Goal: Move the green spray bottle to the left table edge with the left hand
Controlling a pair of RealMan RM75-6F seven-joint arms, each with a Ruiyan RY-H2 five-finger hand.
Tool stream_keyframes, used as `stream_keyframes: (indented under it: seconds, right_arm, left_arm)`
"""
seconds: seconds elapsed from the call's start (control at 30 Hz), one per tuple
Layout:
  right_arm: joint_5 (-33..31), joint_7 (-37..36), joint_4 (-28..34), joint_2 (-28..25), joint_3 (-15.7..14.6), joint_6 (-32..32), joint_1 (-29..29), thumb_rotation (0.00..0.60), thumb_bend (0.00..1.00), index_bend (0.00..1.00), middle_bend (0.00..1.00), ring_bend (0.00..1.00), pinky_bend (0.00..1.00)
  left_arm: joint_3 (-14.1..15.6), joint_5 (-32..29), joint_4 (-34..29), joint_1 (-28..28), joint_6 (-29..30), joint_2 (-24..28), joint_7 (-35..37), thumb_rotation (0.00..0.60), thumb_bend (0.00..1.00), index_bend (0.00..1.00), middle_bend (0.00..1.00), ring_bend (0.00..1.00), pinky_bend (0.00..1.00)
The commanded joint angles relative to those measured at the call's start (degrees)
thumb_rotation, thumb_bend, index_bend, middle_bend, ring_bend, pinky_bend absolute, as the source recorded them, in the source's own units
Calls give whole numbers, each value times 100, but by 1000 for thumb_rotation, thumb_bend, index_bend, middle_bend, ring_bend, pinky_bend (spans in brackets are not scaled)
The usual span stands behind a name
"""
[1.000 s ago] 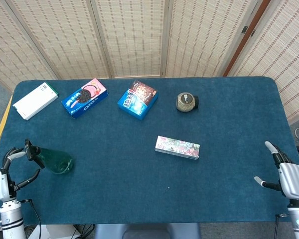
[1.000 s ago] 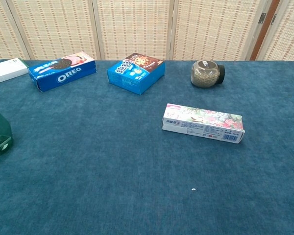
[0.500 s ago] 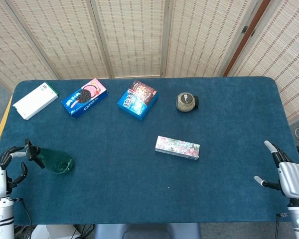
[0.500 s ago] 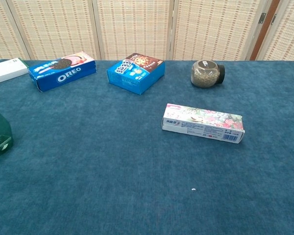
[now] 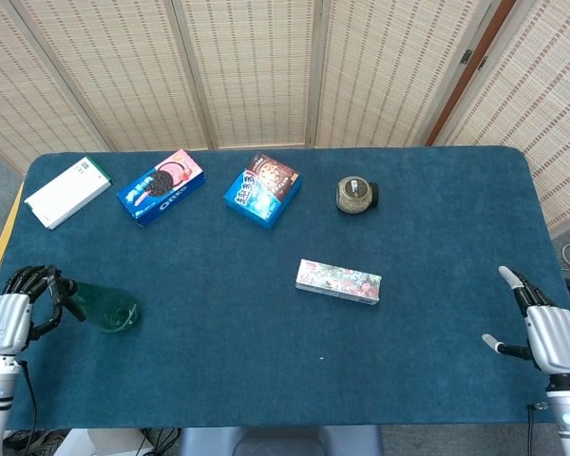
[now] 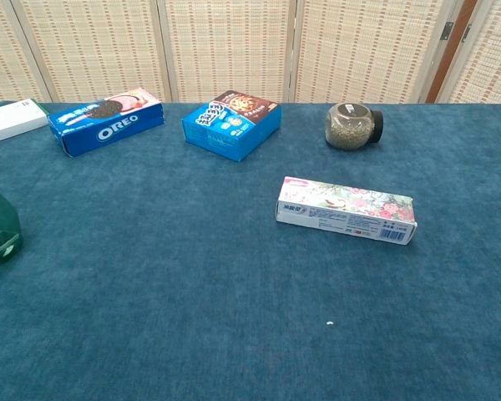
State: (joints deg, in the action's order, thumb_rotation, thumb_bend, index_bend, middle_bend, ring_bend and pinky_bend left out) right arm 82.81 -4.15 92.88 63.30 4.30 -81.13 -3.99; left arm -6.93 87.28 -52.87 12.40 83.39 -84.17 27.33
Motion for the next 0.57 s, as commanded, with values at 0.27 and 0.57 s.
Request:
stream_keyframes:
  seconds: [0.27,0.57]
  right_arm:
    - [-63,84,69,-84,-22,120,-44,600,0,121,157,209,412]
    - [-203,61,135,-181,21,251,-103,600,0,127,158,208,412]
  left_arm:
    - [300,495,-115,539,-321,391,-780,600,544,395,287,177,141]
    - [324,325,-303,580,-470,539,-852,600,543,395,287,177,141]
